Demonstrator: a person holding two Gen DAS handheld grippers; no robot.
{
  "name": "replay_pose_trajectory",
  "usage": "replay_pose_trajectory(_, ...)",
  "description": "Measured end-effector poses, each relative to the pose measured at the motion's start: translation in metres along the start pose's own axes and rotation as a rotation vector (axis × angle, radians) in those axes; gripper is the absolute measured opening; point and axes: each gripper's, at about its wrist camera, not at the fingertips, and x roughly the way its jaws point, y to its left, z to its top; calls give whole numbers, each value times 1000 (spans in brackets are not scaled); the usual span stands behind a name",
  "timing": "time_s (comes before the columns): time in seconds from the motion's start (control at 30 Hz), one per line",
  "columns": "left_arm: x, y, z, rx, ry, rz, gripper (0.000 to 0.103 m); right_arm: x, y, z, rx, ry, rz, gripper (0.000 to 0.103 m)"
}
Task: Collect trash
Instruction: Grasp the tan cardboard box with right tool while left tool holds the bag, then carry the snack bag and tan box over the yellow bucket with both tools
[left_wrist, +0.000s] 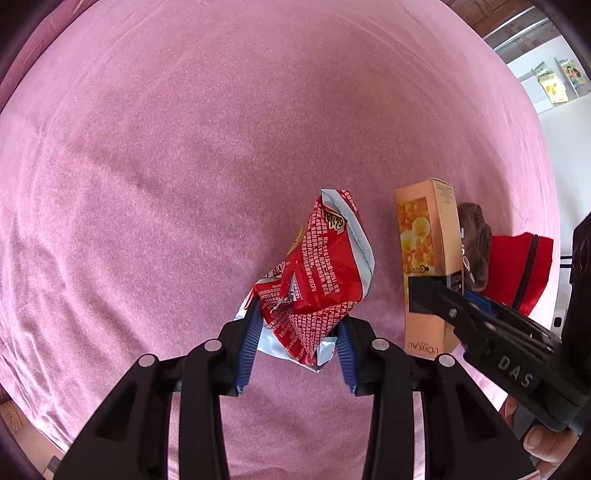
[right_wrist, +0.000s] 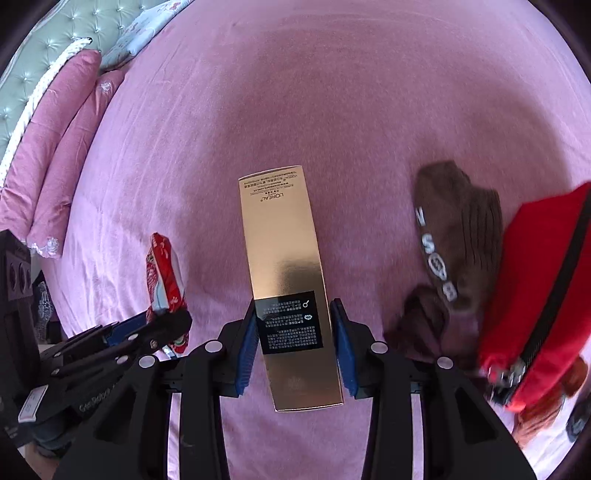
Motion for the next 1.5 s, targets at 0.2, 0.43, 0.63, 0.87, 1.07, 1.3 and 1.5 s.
replay_pose_trajectory(0.2,-6,-12,-48,66,52,-6,38,-21,-18,-74,106,24,56,37)
replay_pose_trajectory(0.43,-16,-41,-111,207,94,-42,38,-61,-44,-160,268,-39,47,37)
replay_pose_trajectory(0.63,-21,-86,-160,403,124,-63,38,-88,-66,-230,408,-107,23,37)
replay_pose_trajectory(0.87,-13,-134,-221,589,184,-78,38,-116,-94,-306,579,-184,3,37)
replay_pose_trajectory(1.07,-3,-184,-274,718,237,-90,38,-139,-131,-374,726,-240,-9,37)
replay_pose_trajectory(1.3,10,-242,-345,852,297,-92,38,-166,-171,-457,858,-284,-31,37)
replay_pose_trajectory(1.5,21,-288,-413,962,354,-98,38,-189,-205,-529,971,-324,-47,37)
